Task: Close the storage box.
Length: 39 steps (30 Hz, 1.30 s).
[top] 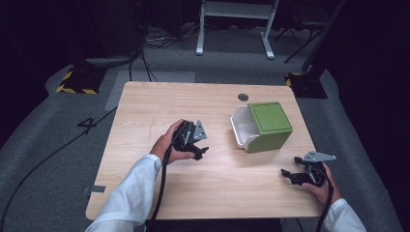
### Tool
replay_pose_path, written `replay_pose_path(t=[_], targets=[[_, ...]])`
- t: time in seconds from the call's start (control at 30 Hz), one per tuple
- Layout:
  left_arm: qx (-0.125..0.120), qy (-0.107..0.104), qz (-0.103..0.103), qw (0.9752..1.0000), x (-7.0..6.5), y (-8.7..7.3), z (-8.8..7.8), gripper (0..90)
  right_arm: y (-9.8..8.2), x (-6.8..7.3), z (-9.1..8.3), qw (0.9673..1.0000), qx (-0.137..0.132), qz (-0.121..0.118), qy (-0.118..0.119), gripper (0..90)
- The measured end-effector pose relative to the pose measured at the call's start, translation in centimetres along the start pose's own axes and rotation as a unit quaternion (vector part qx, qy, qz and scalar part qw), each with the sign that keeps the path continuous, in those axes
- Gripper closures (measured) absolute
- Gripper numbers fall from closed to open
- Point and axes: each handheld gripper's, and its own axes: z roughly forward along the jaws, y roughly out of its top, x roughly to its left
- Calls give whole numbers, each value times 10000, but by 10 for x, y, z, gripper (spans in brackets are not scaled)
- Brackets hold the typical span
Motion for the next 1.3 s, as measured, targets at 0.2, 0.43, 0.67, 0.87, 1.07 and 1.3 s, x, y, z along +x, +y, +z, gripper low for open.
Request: replay_pose_path(t=[0.2,0.43,0.67,0.87,1.07,1.3], targets=[[109,160,-22,9998,-3,-18,-15,171,0,0,0,10000,-2,6,2,150],[231,290,-68,9993,-5,-38,-25,170,0,0,0,10000,-1,5,1,150],[415,394,-409,9975,-7,-76,-34,169,0,0,0,10000,-1,7,1,150],[558,464,-573,9957,-7,-97,-40,168,0,0,0,10000,0,6,1,150],[600,480,-941,9926,-7,-126,-46,169,0,0,0,10000,-1,6,-1,150],[356,429,-1707,9837,-7,-155,-51,169,0,0,0,10000,0,12,7,150]])
